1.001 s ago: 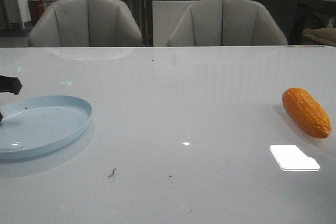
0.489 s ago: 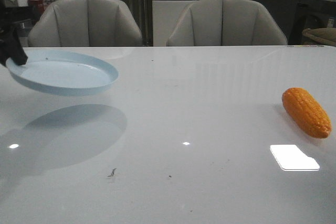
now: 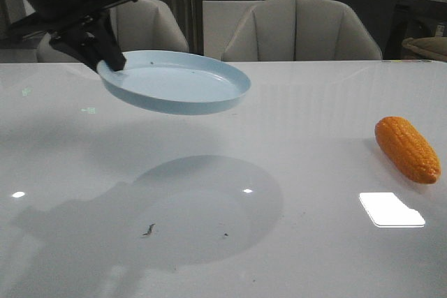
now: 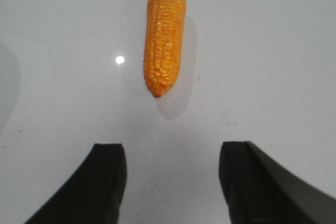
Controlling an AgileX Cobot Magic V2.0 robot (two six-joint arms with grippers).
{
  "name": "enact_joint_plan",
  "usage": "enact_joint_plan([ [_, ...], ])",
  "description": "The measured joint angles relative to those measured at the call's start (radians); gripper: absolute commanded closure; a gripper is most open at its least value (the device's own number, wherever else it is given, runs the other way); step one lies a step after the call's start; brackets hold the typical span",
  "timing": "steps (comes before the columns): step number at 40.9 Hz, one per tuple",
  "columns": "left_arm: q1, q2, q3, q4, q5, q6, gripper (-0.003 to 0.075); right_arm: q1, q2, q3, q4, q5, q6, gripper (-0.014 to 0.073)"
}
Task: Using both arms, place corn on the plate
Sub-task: 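Lift the plate with the left gripper and carry it toward the table center, then set the plate down and open the left gripper, withdrawing upward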
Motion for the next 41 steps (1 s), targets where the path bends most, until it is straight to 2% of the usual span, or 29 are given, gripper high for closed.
enact_joint_plan([
  [15, -0.103, 0.098, -0.002, -0.002, -0.044, 0.006, 0.0623, 0.0, 0.0, 0.0, 0.0, 0.0, 0.0, 0.0094],
  [28, -0.116, 0.189, -0.002, -0.011, -0.044, 0.0, 0.0608, 0.0, 0.0, 0.0, 0.0, 0.0, 0.0, 0.0094],
  [32, -0.116, 0.192, -0.002, -0.013, -0.049, 0.0, 0.0551, 0.0, 0.0, 0.0, 0.0, 0.0, 0.0, 0.0094],
  [41, -0.116, 0.192, -0.004, -0.019, -0.069, 0.0, 0.0338, 0.0, 0.0, 0.0, 0.0, 0.0, 0.0, 0.0094],
])
